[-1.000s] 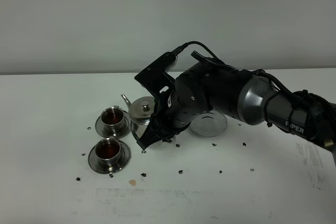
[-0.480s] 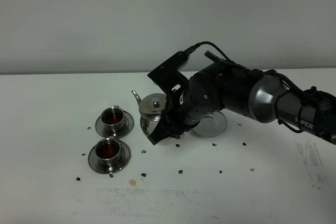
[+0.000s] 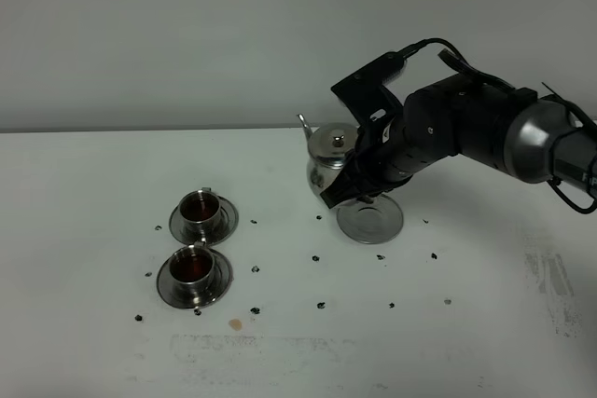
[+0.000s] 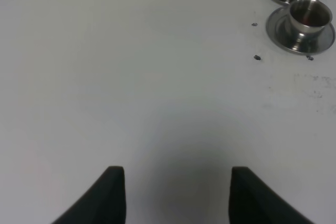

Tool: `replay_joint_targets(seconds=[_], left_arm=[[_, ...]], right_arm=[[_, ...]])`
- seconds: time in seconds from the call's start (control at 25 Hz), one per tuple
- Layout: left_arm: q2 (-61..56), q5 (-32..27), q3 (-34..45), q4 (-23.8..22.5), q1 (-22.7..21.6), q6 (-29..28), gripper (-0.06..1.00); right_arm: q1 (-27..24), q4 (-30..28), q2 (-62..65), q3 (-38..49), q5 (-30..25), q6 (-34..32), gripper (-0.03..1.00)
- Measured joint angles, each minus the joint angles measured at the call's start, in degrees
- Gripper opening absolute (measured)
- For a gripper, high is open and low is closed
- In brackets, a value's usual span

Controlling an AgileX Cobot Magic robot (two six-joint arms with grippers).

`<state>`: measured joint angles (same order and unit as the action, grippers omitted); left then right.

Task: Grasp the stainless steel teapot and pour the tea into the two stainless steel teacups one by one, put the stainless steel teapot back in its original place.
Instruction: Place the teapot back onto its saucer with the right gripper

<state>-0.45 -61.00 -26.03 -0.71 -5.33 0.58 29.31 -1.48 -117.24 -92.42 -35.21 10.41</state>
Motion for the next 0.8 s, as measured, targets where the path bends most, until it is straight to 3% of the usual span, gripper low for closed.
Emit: replay_joint_targets(seconds=[0.24,0.8], left_arm=[[0.0,0.0,0.0,0.0,0.0,0.0,0.46],[0.0,0.0,0.0,0.0,0.0,0.0,0.46]], right_arm=[[-2.7,1.5,0.0,0.0,-0.7,0.1,0.2],[-2.7,2.6,-0.1,2.6,0.1,-0.1,0.2]])
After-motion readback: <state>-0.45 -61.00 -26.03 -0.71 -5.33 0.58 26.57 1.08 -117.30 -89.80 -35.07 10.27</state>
